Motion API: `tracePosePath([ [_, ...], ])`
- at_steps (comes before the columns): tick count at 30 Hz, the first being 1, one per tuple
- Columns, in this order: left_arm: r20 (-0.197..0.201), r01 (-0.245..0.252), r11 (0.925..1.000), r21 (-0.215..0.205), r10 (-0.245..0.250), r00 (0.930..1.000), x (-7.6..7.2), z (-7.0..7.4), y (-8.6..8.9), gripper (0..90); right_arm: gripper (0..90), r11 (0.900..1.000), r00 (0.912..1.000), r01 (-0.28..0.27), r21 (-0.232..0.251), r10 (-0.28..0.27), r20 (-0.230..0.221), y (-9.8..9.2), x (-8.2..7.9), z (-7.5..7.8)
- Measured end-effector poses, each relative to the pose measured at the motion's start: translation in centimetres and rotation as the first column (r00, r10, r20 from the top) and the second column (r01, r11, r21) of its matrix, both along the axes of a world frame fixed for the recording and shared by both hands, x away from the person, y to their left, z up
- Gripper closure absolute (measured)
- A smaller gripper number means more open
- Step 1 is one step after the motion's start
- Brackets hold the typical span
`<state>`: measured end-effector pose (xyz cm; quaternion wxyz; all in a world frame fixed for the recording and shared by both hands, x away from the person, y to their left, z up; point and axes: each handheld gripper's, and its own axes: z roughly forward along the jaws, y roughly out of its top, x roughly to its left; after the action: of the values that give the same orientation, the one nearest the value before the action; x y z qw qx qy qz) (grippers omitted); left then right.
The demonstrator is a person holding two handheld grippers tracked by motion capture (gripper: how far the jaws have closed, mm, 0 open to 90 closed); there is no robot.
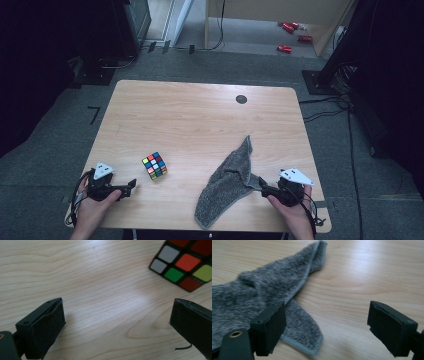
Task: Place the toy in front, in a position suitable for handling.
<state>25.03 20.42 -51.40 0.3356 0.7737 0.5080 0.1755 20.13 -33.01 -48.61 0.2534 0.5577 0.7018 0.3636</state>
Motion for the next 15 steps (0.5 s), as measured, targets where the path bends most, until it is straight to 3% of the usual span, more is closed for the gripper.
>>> tracePosePath([
  [6,0.011,0.065,0.9979,0.005,-0.065,0.9978,-0.3,0.2,-1.3,0.2,15.6,0.999,0.9992,-0.036,0.035,0.035,0.017,0.9,-0.5,0.9],
  [9,0.042,0.113,0.9936,-0.005,-0.112,0.9928,-0.5,0.5,-2.4,0.2,15.6,0.997,0.9978,-0.063,0.044,0.062,0.023,1.5,-0.7,1.2],
  [14,0.045,0.135,0.9908,-0.012,-0.134,0.9899,-0.4,0.7,-3.6,0.3,15.4,0.996,0.9964,-0.083,0.044,0.082,0.023,1.9,-0.8,1.2],
  [15,0.039,0.135,0.9908,0.003,-0.135,0.99,-0.3,0.6,-4.3,0.3,15.4,0.995,0.9957,-0.09,0.047,0.089,0.023,2.1,-0.8,1.2],
])
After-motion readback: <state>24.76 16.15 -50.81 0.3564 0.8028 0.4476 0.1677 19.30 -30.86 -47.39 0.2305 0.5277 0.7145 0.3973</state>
